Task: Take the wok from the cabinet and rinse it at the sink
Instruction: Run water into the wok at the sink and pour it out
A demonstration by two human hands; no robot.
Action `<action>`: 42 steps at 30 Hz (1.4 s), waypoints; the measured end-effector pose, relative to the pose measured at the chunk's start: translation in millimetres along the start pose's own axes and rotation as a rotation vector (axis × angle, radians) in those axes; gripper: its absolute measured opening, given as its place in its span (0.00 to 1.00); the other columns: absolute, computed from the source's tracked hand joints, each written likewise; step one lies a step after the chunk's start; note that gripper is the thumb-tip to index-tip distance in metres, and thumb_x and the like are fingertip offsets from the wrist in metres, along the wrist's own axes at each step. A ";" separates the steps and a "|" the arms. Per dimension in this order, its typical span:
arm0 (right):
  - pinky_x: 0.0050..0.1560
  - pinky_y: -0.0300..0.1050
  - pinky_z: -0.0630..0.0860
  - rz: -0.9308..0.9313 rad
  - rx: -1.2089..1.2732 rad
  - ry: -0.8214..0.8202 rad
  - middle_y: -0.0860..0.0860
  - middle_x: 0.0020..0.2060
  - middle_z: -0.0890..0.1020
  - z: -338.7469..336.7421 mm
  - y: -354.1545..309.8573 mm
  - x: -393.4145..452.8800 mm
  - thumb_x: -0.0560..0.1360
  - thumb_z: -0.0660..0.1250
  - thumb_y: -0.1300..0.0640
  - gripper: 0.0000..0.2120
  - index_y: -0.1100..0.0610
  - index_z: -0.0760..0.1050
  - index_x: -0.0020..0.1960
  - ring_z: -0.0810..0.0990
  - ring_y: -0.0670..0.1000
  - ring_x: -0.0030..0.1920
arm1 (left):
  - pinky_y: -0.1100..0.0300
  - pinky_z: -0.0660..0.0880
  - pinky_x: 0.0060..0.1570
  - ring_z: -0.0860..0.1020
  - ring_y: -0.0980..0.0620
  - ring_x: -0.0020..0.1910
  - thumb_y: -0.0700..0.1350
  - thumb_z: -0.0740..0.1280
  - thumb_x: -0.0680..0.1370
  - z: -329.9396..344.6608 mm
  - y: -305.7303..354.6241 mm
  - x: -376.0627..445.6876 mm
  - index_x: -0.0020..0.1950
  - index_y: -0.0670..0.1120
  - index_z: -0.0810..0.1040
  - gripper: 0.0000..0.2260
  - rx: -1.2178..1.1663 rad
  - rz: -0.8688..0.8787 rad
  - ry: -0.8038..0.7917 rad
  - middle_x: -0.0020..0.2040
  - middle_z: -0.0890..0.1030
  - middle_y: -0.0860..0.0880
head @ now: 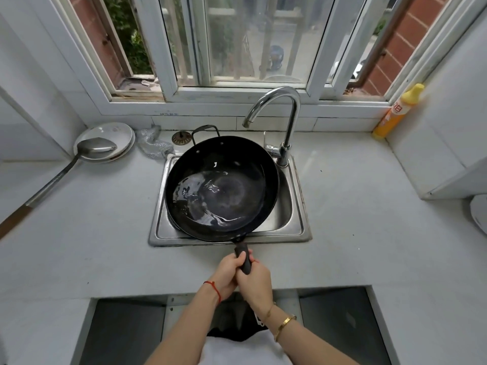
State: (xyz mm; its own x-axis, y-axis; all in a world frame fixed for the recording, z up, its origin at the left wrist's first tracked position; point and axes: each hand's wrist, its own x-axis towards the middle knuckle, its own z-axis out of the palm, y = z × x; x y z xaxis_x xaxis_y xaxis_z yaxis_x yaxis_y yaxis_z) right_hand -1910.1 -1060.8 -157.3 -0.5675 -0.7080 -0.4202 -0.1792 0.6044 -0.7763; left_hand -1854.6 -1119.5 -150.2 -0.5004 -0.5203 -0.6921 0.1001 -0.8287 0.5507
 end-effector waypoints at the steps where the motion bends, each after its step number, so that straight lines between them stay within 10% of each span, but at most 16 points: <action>1: 0.30 0.26 0.70 -0.001 0.009 -0.012 0.47 0.37 0.82 -1.3 0.1 0.6 0.75 0.66 0.54 0.05 0.49 0.80 0.48 0.80 0.43 0.38 | 0.56 0.74 0.52 0.76 0.47 0.45 0.37 0.56 0.83 0.4 -0.9 0.4 0.58 0.37 0.72 0.08 0.012 0.012 0.011 0.41 0.76 0.44; 8: 0.20 0.39 0.69 0.120 0.145 -0.166 0.49 0.21 0.75 -0.3 -7.1 -0.3 0.74 0.66 0.56 0.06 0.52 0.76 0.38 0.73 0.49 0.19 | 0.60 0.68 0.26 0.74 0.49 0.34 0.42 0.59 0.82 -7.1 1.4 -7.9 0.60 0.39 0.75 0.10 0.139 0.027 0.096 0.41 0.76 0.46; 16: 0.20 0.34 0.60 0.400 0.439 -0.384 0.48 0.18 0.64 -2.2 -28.6 -6.4 0.77 0.61 0.62 0.10 0.55 0.64 0.38 0.62 0.45 0.17 | 0.68 0.61 0.19 0.65 0.54 0.18 0.51 0.63 0.78 -7.6 13.1 -21.5 0.35 0.48 0.72 0.13 0.124 -0.118 0.103 0.30 0.72 0.49; 33: 0.12 0.32 0.55 0.530 1.007 -0.701 0.45 0.13 0.62 -25.9 -78.6 -2.2 0.82 0.55 0.46 0.32 0.52 0.70 0.20 0.60 0.41 0.12 | 0.63 0.65 0.19 0.67 0.55 0.18 0.54 0.68 0.74 17.7 43.5 -23.9 0.38 0.45 0.73 0.13 0.481 0.342 0.411 0.23 0.70 0.52; 42: 0.11 0.33 0.57 0.557 1.094 -0.819 0.46 0.12 0.63 -28.7 -84.1 -11.9 0.82 0.54 0.45 0.34 0.54 0.65 0.19 0.61 0.42 0.11 | 0.49 0.78 0.38 0.76 0.47 0.32 0.50 0.67 0.74 23.4 51.6 -43.7 0.40 0.40 0.76 0.12 0.708 0.519 0.539 0.32 0.77 0.46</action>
State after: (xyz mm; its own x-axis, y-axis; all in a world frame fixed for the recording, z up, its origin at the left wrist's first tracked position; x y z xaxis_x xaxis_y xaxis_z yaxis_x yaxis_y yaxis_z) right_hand -1911.3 -1092.7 -73.5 0.3103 -0.7117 -0.6303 0.7984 0.5550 -0.2336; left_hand -1847.7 -1134.7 -80.7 -0.0706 -0.9474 -0.3121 -0.4233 -0.2548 0.8694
